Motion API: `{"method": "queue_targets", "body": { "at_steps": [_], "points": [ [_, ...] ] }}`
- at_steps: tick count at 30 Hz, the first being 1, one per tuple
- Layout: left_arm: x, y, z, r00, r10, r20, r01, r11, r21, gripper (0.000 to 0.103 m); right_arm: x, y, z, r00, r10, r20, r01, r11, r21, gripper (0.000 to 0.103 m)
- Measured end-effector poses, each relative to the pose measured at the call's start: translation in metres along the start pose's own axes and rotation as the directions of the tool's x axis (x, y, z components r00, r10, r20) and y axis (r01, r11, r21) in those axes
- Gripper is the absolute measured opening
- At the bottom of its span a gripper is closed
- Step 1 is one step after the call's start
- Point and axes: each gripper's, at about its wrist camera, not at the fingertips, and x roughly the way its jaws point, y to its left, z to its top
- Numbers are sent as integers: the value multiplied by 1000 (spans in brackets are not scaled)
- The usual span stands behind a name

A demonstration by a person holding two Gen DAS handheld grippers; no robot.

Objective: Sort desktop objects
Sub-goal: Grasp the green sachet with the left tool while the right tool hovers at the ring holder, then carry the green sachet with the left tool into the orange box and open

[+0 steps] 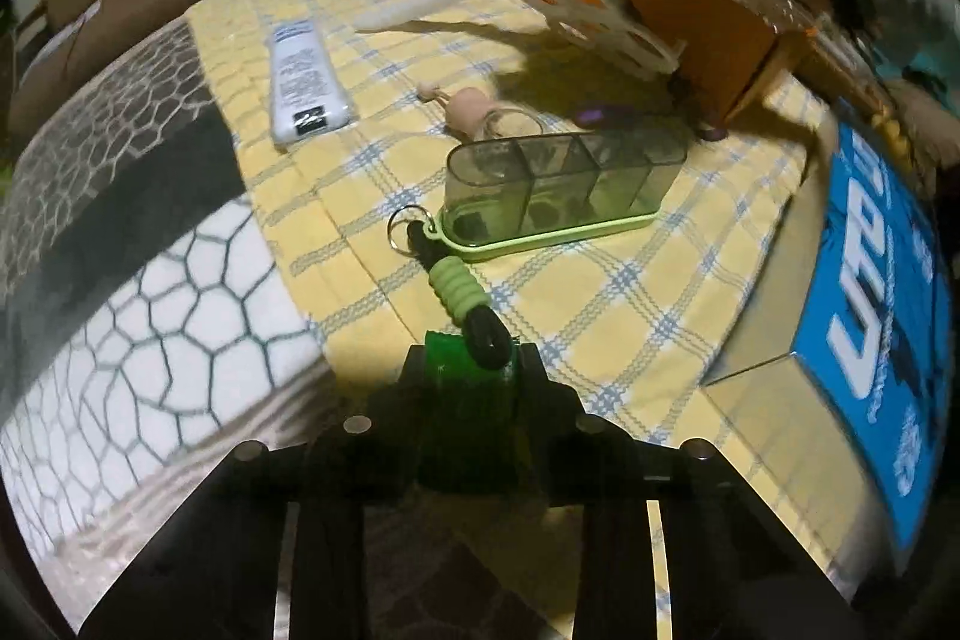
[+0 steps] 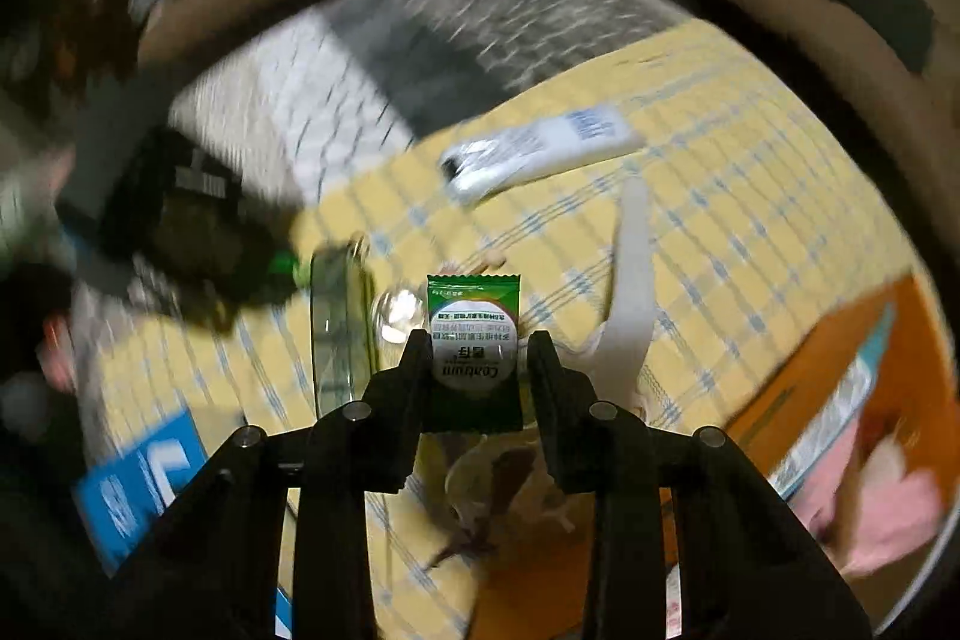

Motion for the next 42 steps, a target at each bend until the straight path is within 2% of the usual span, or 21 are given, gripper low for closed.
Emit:
{"method": "queue_targets", "body": {
  "at_steps": [1, 4, 8, 9, 11, 14, 17, 20, 21, 24, 28, 30, 31, 34, 35, 38, 39, 40, 42],
  "points": [
    [-5, 2, -1, 1000, -4, 17, 5, 999, -33, 28, -2, -7, -2, 999, 17, 35, -19, 999, 50, 31],
    [-30, 18, -8, 992, -72, 100, 88, 982, -165, 28, -20, -22, -14, 989, 63, 131, -86, 980, 177, 31],
    [-70, 18, -5, 970, -113, 216, 162, 960, -228, 28, -49, -36, -27, 965, 64, 255, -131, 957, 257, 31],
    [-78, 17, 0, 962, -135, 238, 191, 954, -231, 28, -57, -38, -29, 959, 52, 279, -130, 955, 266, 31],
    [-93, 11, 11, 950, -147, 275, 214, 949, -230, 28, -75, -45, -34, 940, 75, 333, -181, 936, 301, 31],
    [-113, 3, 36, 913, -231, 335, 314, 923, -220, 28, -96, -47, -42, 923, 87, 375, -217, 922, 321, 31],
    [-126, -12, 56, 893, -269, 362, 357, 912, -204, 28, -119, -43, -57, 908, 105, 406, -253, 909, 330, 31],
    [-130, -27, 72, 868, -327, 372, 421, 884, -204, 28, -136, -38, -74, 894, 125, 431, -293, 890, 349, 31],
    [-131, -33, 76, 863, -341, 373, 434, 878, -201, 28, -141, -36, -80, 894, 123, 431, -294, 888, 354, 31],
    [-127, -51, 92, 860, -357, 365, 446, 873, -199, 29, -159, -33, -100, 890, 118, 441, -298, 881, 367, 31],
    [-112, -77, 132, 844, -397, 362, 488, 848, -209, 29, -183, -37, -126, 889, 80, 450, -282, 871, 402, 32],
    [-96, -93, 157, 843, -405, 355, 495, 841, -218, 29, -190, -41, -138, 911, 27, 411, -218, 878, 427, 32],
    [-85, -104, 170, 836, -420, 354, 512, 829, -226, 29, -193, -45, -146, 922, 1, 386, -190, 872, 452, 32],
    [-48, -134, 206, 840, -432, 327, 518, 819, -248, 29, -200, -58, -165, 934, -45, 355, -148, 855, 497, 32],
    [-34, -145, 218, 846, -432, 312, 513, 819, -256, 29, -201, -64, -174, 943, -83, 322, -105, 844, 526, 32],
    [2, -173, 242, 862, -430, 267, 496, 822, -278, 29, -205, -77, -196, 950, -135, 280, -53, 818, 572, 32],
    [16, -182, 249, 873, -420, 247, 480, 829, -287, 30, -205, -81, -203, 952, -143, 270, -43, 812, 583, 33],
    [29, -188, 254, 886, -401, 232, 457, 836, -303, 35, -204, -85, -208, 954, -152, 259, -32, 804, 593, 33],
    [48, -191, 258, 890, -405, 209, 455, 822, -343, 52, -202, -90, -219, 957, -160, 243, -21, 795, 606, 33]
  ]
}}
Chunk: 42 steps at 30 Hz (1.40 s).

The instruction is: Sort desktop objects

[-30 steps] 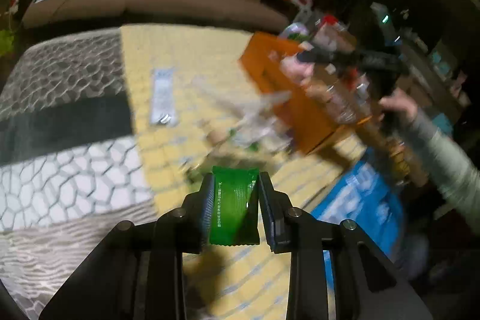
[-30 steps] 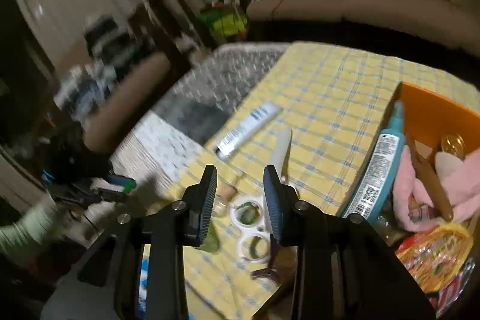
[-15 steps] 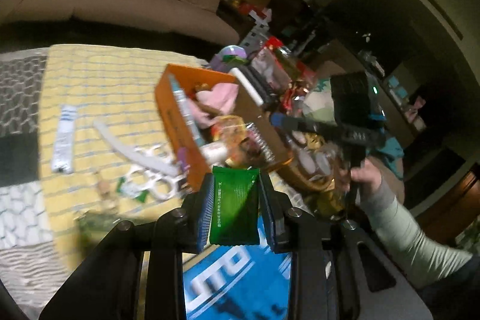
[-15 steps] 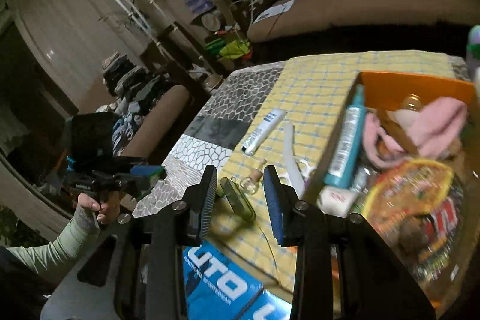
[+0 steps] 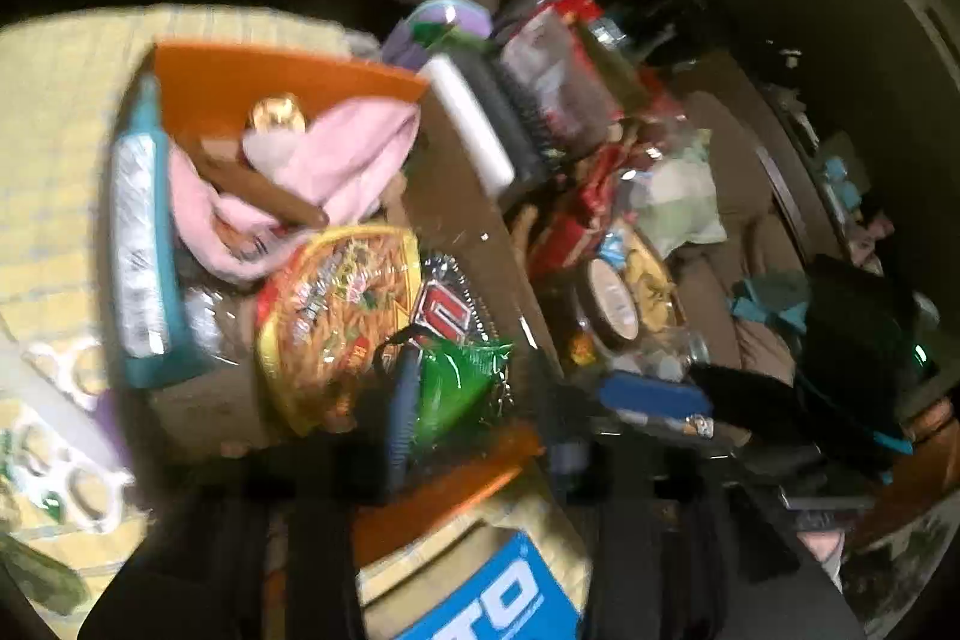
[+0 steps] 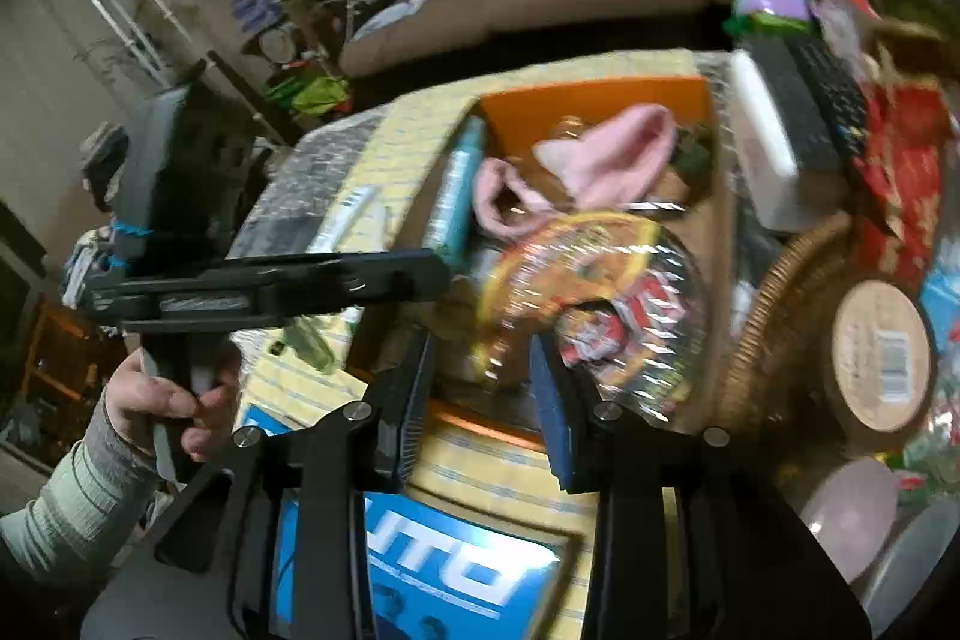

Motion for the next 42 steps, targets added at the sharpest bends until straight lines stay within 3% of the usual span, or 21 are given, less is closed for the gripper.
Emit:
{"method": "queue_targets", "body": {
  "at_steps": [2, 5, 7, 10, 14, 17, 20, 24, 26, 28, 32, 35, 37, 39, 42],
  "points": [
    [-1, 6, -1, 1000, 20, 7, -20, 999, -25, 55, 0, -5, 0, 1000, -10, -1, 10, 1000, 6, 33],
    [-40, 13, -9, 997, 25, 74, -24, 1000, -13, 57, -2, -2, 1, 1000, 11, 21, -10, 1000, -1, 41],
    [-74, 20, -17, 988, 87, 129, -89, 996, 16, 70, 1, 11, 4, 999, 31, 33, -30, 999, -33, 50],
    [-141, 48, -43, 942, 246, 231, -252, 968, -1, 71, 21, 44, 13, 998, 56, 21, -53, 994, -94, 52],
    [-193, 100, -81, 900, 324, 291, -288, 944, -161, 71, 59, 101, 22, 993, 113, -32, -117, 979, -165, 52],
    [-203, 132, -104, 875, 395, 280, -335, 911, -239, 71, 103, 144, 27, 988, 114, -102, -135, 963, -233, 53],
    [-206, 167, -122, 892, 369, 262, -283, 907, -313, 71, 146, 174, 28, 979, 81, -186, -132, 951, -279, 53],
    [-212, 191, -132, 884, 409, 229, -315, 880, -354, 71, 211, 207, 28, 958, -23, -285, -91, 919, -383, 53],
    [-223, 199, -133, 893, 376, 247, -273, 890, -365, 71, 239, 214, 29, 946, -70, -316, -78, 899, -432, 52],
    [-230, 204, -136, 897, 366, 247, -263, 893, -365, 72, 269, 221, 28, 924, -158, -349, -43, 863, -504, 52],
    [-232, 215, -142, 894, 400, 200, -308, 875, -373, 72, 308, 222, 27, 877, -252, -409, -30, 821, -570, 51],
    [-235, 224, -146, 898, 402, 178, -310, 867, -391, 72, 320, 219, 33, 863, -246, -442, -62, 816, -575, 51],
    [-239, 226, -146, 904, 382, 190, -284, 872, -400, 72, 323, 217, 32, 833, -262, -488, -91, 804, -587, 51],
    [-241, 223, -144, 911, 356, 207, -254, 882, -398, 72, 322, 218, 22, 786, -280, -551, -156, 773, -615, 51],
    [-242, 214, -141, 918, 330, 221, -232, 897, -376, 72, 318, 220, 10, 783, -343, -519, -148, 707, -692, 53]
  ]
}}
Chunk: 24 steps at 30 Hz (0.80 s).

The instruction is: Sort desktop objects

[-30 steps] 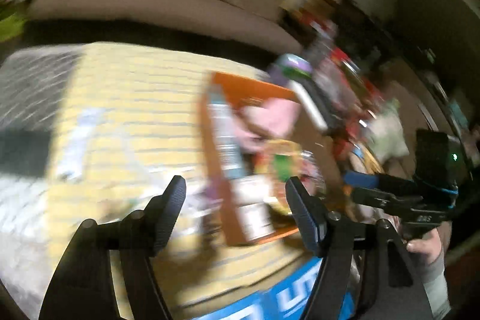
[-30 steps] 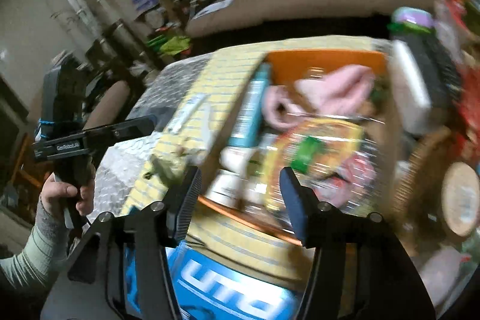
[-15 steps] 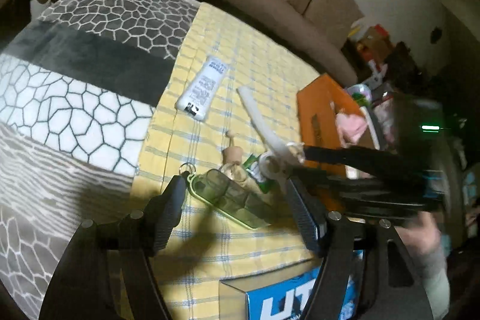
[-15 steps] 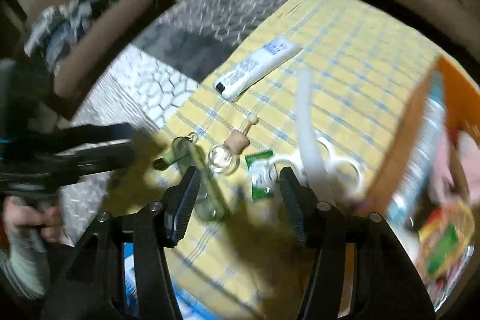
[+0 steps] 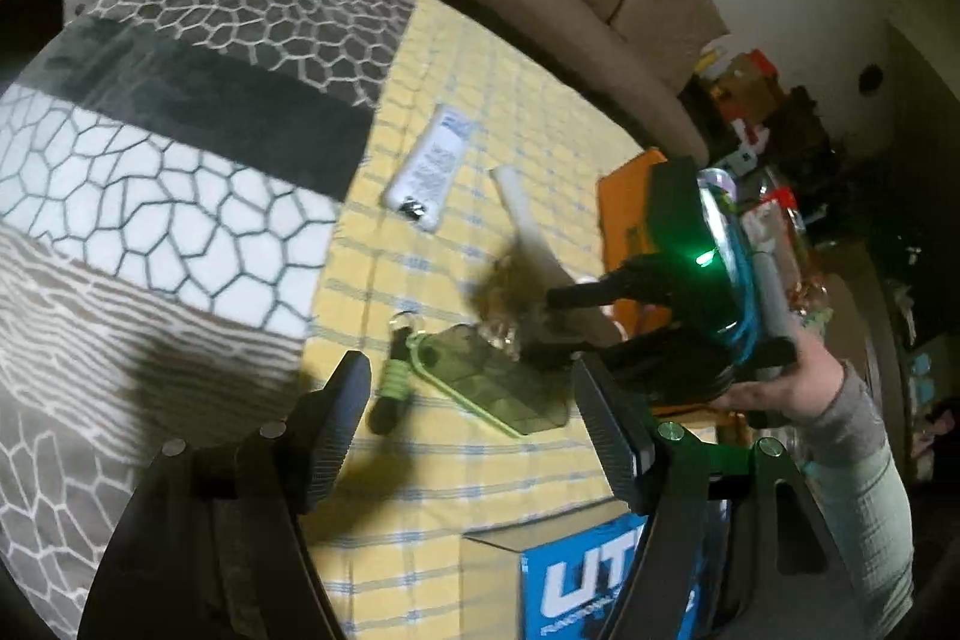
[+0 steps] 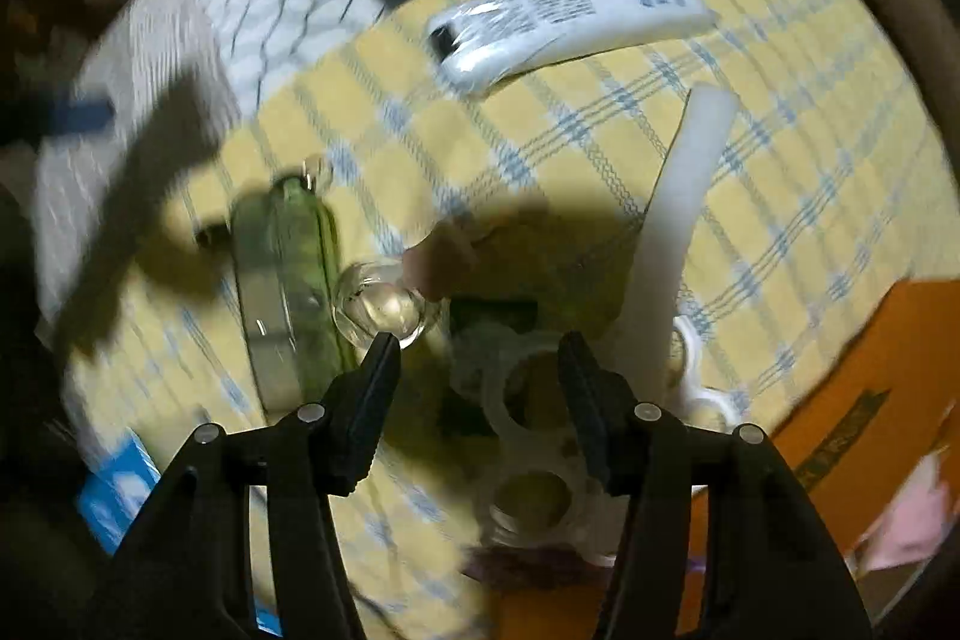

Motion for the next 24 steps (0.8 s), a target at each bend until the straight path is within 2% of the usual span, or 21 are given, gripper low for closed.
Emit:
{"method": "queue_targets", "body": {
  "at_steps": [2, 5, 8, 11, 15, 16, 18, 19, 20, 22, 23, 24],
  "points": [
    [-2, -5, -1, 1000, -5, 4, 5, 1000, 7, 73, 1, 1, -2, 999, -15, -30, 15, 1000, -22, 53],
    [-3, -8, -1, 1000, -13, 4, 13, 1000, 11, 74, 10, 5, -6, 980, -158, -122, 143, 982, -122, 51],
    [-3, -9, -1, 1000, -11, 3, 11, 1000, 12, 74, 8, 11, -6, 980, -188, -71, 175, 972, -158, 50],
    [-1, -9, -1, 1000, -21, 1, 21, 1000, -1, 74, -4, 18, -5, 981, -191, 17, 191, 963, -190, 51],
    [3, -10, -1, 1000, -4, -10, 4, 1000, 10, 74, 4, 13, -1, 954, -294, 55, 299, 934, -195, 52],
    [4, -10, 0, 1000, -4, -10, 5, 1000, 9, 74, 3, 8, 1, 943, -325, 67, 331, 927, -178, 52],
    [4, -10, 0, 1000, -7, -11, 7, 1000, 9, 74, -1, -12, 10, 907, -414, 78, 420, 901, -106, 52],
    [4, -11, 0, 1000, -6, -10, 6, 1000, 10, 74, -6, -26, 10, 907, -412, 80, 417, 908, -45, 52],
    [3, -11, 1, 1000, -6, -8, 6, 1000, 11, 74, -11, -33, 8, 924, -372, 88, 373, 928, 5, 51],
    [2, -10, 2, 1000, -8, -5, 9, 1000, 9, 74, -27, -42, 2, 963, -224, 151, 216, 974, 66, 51],
    [2, -9, 2, 1000, -9, -4, 9, 1000, 8, 74, -37, -42, -1, 970, -155, 188, 144, 987, 69, 51],
    [3, -9, 2, 1000, -9, -4, 9, 1000, 7, 74, -37, -37, -1, 972, -130, 195, 118, 991, 69, 52]
  ]
}}
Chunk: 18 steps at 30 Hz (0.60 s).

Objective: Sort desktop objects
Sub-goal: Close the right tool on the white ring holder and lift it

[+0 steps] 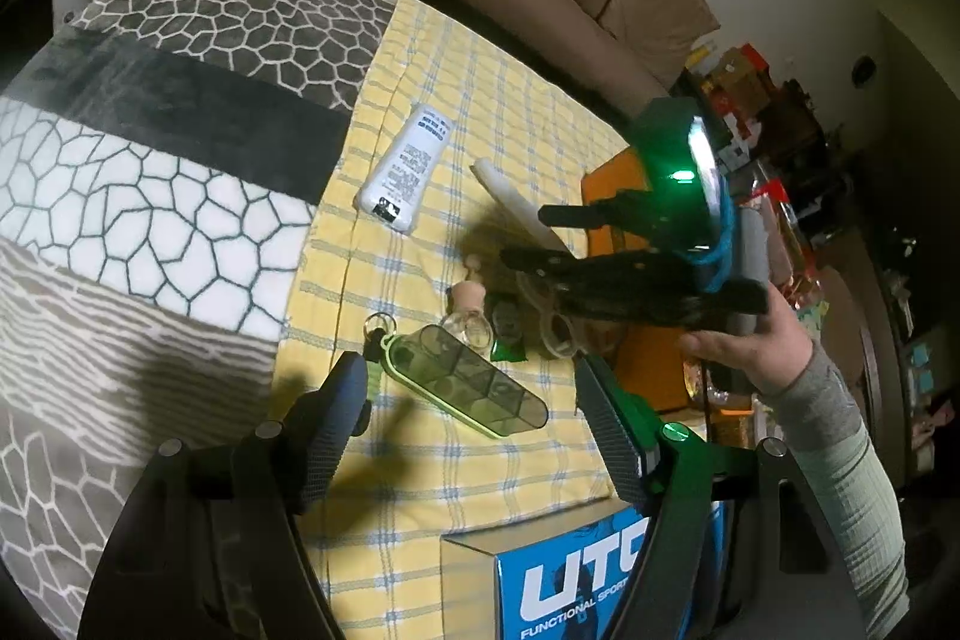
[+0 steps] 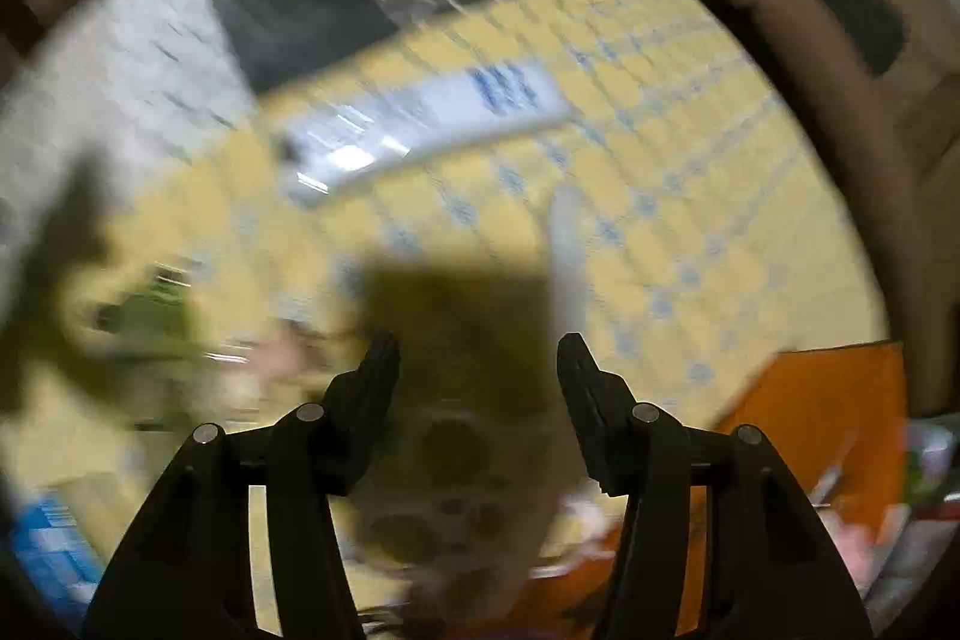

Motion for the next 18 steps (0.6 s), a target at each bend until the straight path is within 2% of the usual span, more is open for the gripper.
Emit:
{"method": "queue_targets", "body": {
  "at_steps": [2, 4, 6, 8, 11, 14, 16, 17, 18],
  "points": [
    [2, 0, 0, 1000, -1, -4, 1, 1000, -2, 74, 0, 9, -3, 994, 103, -33, -103, 995, -1, 51],
    [3, -2, -2, 1000, -5, -9, 5, 1000, 3, 74, 11, 22, -4, 991, 108, -82, -115, 989, -89, 51],
    [3, -6, -3, 1000, -4, -14, 5, 1000, 20, 74, 20, 37, -3, 988, 77, -135, -106, 971, -217, 51],
    [3, -9, -4, 1000, -7, -16, 8, 999, 32, 74, 21, 46, -9, 988, 1, -152, -48, 950, -310, 52],
    [5, -11, -4, 1000, -14, -21, 15, 999, 34, 74, 36, 44, -14, 971, -75, -228, -8, 939, -343, 56],
    [7, -13, -5, 999, -17, -27, 19, 999, 43, 74, 30, 57, -12, 978, -126, -163, 43, 899, -435, 61],
    [8, -14, -5, 999, -18, -31, 20, 999, 47, 75, 30, 62, -9, 979, -119, -168, 26, 882, -471, 65],
    [8, -13, -5, 999, -18, -32, 19, 999, 47, 76, 34, 65, -9, 972, -148, -183, 35, 859, -510, 67],
    [8, -13, -6, 999, -14, -31, 16, 999, 45, 79, 36, 67, -7, 968, -177, -180, 53, 841, -539, 75]
  ]
}}
